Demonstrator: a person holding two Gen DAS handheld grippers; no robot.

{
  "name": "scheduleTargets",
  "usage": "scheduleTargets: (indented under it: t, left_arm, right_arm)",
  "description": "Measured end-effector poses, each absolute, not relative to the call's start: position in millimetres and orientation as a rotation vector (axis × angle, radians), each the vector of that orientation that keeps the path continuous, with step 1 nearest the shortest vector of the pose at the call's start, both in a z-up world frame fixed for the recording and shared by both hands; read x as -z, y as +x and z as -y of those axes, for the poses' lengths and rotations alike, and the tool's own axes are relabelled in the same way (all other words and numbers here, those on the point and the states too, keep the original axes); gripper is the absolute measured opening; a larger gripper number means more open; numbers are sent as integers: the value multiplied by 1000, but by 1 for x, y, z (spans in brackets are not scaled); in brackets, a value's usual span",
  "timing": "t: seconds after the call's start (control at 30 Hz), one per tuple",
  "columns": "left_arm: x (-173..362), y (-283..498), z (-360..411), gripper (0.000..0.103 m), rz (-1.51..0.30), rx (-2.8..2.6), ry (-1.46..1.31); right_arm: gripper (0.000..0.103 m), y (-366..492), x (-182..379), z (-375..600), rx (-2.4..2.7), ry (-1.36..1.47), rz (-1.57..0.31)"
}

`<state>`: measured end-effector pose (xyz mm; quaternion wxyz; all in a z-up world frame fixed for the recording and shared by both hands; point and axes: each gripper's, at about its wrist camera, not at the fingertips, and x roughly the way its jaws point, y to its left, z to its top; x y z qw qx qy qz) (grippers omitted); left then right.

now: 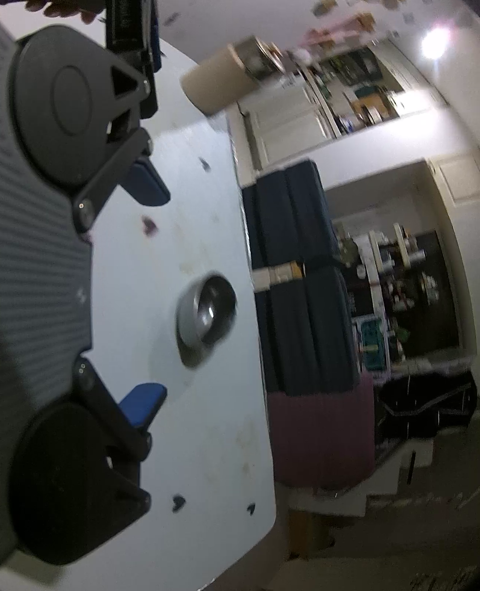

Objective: Organize plates and bowls
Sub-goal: 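Move both grippers to the round stainless bowl, then close both grippers on the rim of the round stainless bowl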

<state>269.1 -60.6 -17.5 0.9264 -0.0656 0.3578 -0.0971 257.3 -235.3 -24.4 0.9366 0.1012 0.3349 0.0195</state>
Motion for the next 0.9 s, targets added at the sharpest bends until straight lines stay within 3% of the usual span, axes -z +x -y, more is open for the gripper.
scheduleTargets:
  t: [0.23, 0.4, 0.6, 0.83, 0.9]
  left_arm:
    - [38, 345, 94, 101, -738, 227, -169]
    - [60, 392, 111, 87, -784, 252, -147]
    - [94, 435, 118, 67, -865, 228, -155]
    - [121, 462, 121, 56, -947, 179, -109]
    - [125, 465, 121, 54, -955, 187, -108]
  right_arm:
    - [100, 304, 42, 287, 55, 277, -695]
    - [74, 335, 65, 307, 40, 415, -742]
    - [53, 375, 94, 319, -20, 576, -816]
    - [51, 413, 120, 302, -27, 620, -827]
    - [46, 418, 126, 295, -28, 616, -827]
